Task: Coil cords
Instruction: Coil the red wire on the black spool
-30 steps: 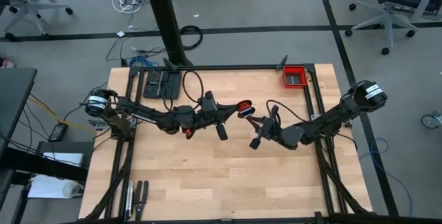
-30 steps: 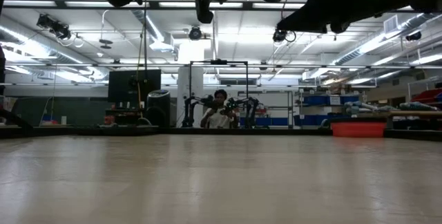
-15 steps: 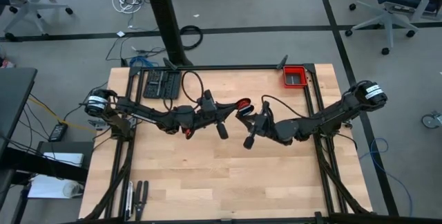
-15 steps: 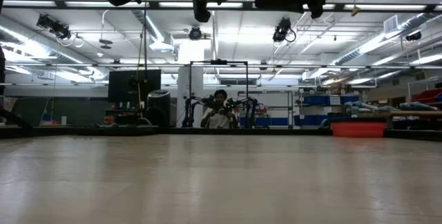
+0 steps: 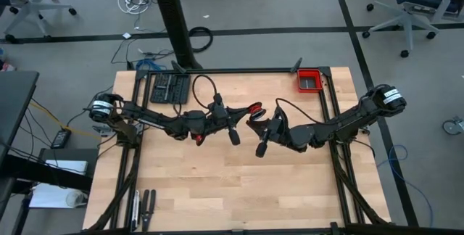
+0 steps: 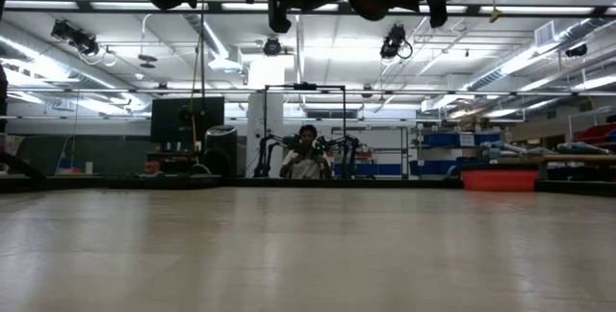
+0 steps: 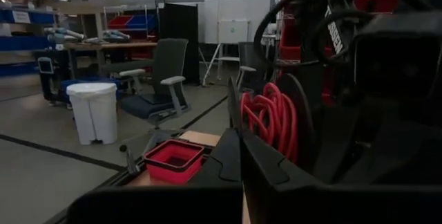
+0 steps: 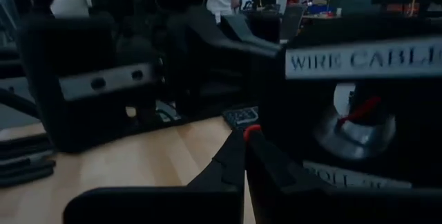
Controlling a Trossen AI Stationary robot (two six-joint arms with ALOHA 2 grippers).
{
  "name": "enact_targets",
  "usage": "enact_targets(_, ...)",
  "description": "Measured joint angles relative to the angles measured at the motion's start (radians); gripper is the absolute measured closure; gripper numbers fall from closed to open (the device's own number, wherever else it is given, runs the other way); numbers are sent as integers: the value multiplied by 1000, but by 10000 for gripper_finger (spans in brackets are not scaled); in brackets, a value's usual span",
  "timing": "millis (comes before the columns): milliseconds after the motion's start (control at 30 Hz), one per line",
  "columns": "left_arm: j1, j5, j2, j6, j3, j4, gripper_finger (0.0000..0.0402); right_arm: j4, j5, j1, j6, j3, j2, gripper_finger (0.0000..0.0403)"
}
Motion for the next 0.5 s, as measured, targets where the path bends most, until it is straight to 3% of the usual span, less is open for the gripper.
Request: enact_targets(500,0,-3,1,75,0,-77,401,33,16,0,-77,0,-2,399)
